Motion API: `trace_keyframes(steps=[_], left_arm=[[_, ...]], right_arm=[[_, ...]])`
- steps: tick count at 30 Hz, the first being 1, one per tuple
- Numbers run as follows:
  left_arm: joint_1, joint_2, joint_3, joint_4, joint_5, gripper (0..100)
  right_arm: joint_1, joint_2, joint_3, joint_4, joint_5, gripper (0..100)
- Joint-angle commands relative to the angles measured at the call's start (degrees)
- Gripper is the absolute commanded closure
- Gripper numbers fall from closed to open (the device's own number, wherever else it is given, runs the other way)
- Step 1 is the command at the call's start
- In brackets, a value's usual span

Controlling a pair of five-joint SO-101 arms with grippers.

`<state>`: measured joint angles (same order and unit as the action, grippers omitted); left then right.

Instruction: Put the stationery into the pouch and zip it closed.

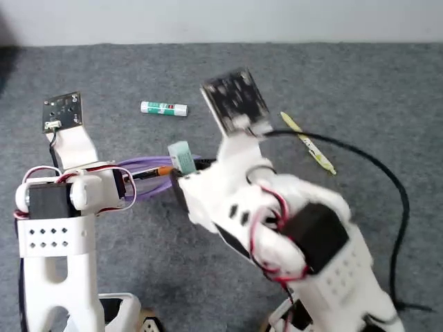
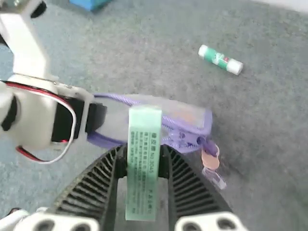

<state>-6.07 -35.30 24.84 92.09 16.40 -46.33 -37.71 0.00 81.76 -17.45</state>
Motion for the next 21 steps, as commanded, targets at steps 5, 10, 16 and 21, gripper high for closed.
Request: trace_keyframes(steps=[5, 10, 16, 21], left_arm=[[0.44, 0.44, 1.89, -0.7, 0.88, 99], [0.44, 0.7, 2.15, -0.79, 0.88, 99], [0.44, 0.79, 2.24, -0.97, 0.88, 99], [0.44, 0.79, 2.24, -0.97, 0.88, 99]], right_arm=[[-0.48, -22.64, 33.41, -34.07, 7.3, 99.1], [-0.48, -22.02, 41.14, -47.78, 8.26, 99.1], [-0.48, -15.78, 45.45, -62.2, 11.69, 99.1], [-2.68, -11.3, 46.15, -65.71, 11.6, 99.1]])
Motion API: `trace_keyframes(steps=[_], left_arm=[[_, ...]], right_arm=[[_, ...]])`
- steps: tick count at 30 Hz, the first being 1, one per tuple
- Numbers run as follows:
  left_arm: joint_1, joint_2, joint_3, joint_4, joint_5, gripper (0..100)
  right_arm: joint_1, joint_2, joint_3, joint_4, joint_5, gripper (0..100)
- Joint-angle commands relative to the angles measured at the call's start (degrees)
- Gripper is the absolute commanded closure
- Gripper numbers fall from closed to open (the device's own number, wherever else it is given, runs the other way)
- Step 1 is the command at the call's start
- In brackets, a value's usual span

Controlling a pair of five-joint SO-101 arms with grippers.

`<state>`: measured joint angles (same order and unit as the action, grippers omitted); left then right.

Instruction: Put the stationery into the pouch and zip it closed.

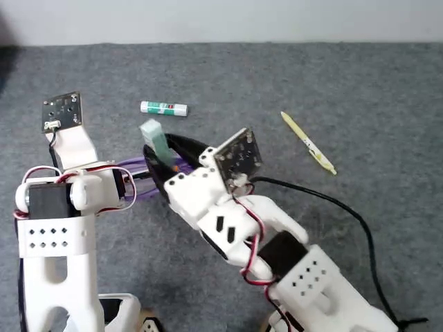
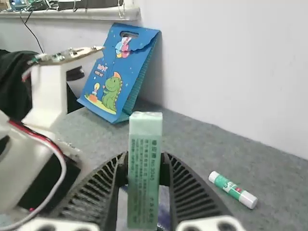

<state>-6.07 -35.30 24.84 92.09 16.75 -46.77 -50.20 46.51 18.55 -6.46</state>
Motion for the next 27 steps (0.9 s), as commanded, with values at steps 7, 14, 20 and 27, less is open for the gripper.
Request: trace_keyframes(steps=[7, 14, 20, 27], left_arm=[[0.44, 0.7, 2.24, -0.97, 0.62, 99], [0.44, 0.44, 2.24, -0.79, 0.62, 99], [0.44, 0.44, 2.24, -0.7, 0.62, 99], [0.44, 0.44, 2.15, -0.7, 0.62, 99]], right_arm=[[-6.11, 3.21, 1.93, -2.42, 0.7, 98.9], [-6.02, 2.95, 2.64, -0.92, 2.02, 84.1], [-5.93, 1.36, -1.32, 3.91, 3.87, 82.6], [-4.09, -2.24, -7.38, 12.62, 4.04, 82.6]])
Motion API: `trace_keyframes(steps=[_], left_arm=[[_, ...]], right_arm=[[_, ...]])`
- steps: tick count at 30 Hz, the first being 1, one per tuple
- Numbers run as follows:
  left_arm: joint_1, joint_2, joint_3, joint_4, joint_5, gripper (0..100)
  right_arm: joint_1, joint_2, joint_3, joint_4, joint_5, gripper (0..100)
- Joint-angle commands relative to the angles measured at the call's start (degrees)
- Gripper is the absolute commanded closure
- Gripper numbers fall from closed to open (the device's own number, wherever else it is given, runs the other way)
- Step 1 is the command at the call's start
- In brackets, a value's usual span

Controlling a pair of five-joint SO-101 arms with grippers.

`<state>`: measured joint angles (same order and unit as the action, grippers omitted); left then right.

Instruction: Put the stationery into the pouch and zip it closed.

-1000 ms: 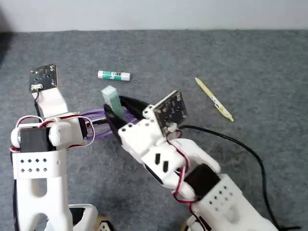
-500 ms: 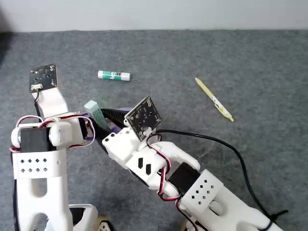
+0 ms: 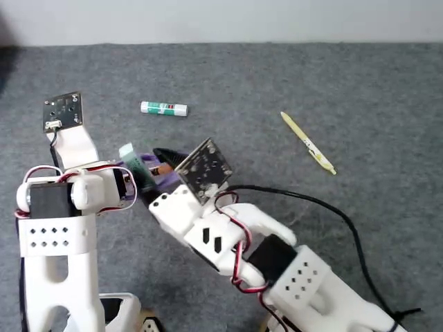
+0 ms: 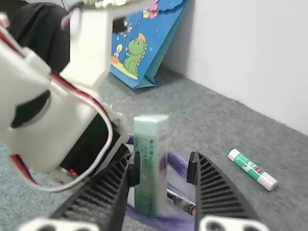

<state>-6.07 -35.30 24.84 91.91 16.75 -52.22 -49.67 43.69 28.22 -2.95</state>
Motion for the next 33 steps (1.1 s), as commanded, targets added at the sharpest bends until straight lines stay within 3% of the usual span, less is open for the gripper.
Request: trace_keyframes(steps=[1, 6, 22, 33], left_arm=[[0.44, 0.44, 2.15, -0.53, 0.62, 99], [0.44, 0.44, 1.98, -0.62, 0.62, 99], [0.35, 0.35, 1.89, -0.53, 0.62, 99], [0.35, 0.35, 1.89, -0.53, 0.62, 99]], right_arm=[[1.71, -3.38, -4.75, 3.91, 0.53, 82.7], [2.51, -2.77, -4.04, 6.9, 0.53, 82.7], [5.67, 13.85, -4.13, -7.52, 4.22, 82.6], [7.43, -6.99, -4.48, 13.76, 3.87, 82.6]])
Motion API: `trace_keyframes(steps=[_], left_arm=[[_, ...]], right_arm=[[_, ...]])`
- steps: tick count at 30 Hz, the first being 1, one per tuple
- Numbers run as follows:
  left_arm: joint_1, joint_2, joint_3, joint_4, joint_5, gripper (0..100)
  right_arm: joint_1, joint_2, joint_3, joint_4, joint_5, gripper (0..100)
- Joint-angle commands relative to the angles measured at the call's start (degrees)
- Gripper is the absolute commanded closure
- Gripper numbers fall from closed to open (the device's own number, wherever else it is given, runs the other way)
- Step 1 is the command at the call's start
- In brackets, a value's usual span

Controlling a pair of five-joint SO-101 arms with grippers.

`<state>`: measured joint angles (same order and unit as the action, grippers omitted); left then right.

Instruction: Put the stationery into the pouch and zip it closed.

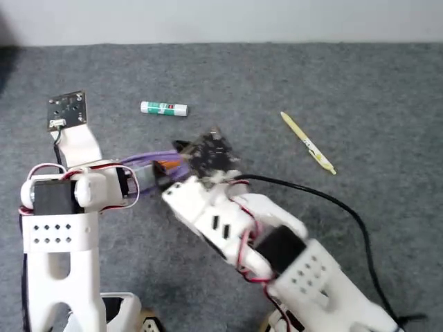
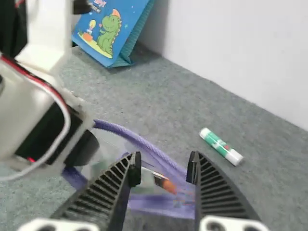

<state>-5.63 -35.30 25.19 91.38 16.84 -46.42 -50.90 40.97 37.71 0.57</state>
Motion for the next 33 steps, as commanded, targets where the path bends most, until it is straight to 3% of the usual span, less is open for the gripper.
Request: trace_keyframes(steps=[1, 7, 13, 20, 33], left_arm=[[-0.09, 0.35, 1.54, 0.0, 0.53, 99], [-0.09, 0.35, 1.54, 0.0, 0.53, 99], [-0.09, 0.35, 1.63, -0.26, 0.53, 99], [-0.09, 0.35, 1.8, -0.09, 0.53, 99], [-0.09, 0.7, 1.89, -0.35, 0.53, 99]], right_arm=[[2.86, -7.25, -1.76, 5.58, 0.35, 82.6], [20.44, -7.78, -1.58, 9.1, 0.35, 82.6], [35.38, 8.84, -5.19, 14.37, 0.62, 82.6], [41.8, 37.23, -26.73, 25.01, 0.97, 82.6], [45.49, 85.58, -75.87, 37.49, 13.89, 82.3]])
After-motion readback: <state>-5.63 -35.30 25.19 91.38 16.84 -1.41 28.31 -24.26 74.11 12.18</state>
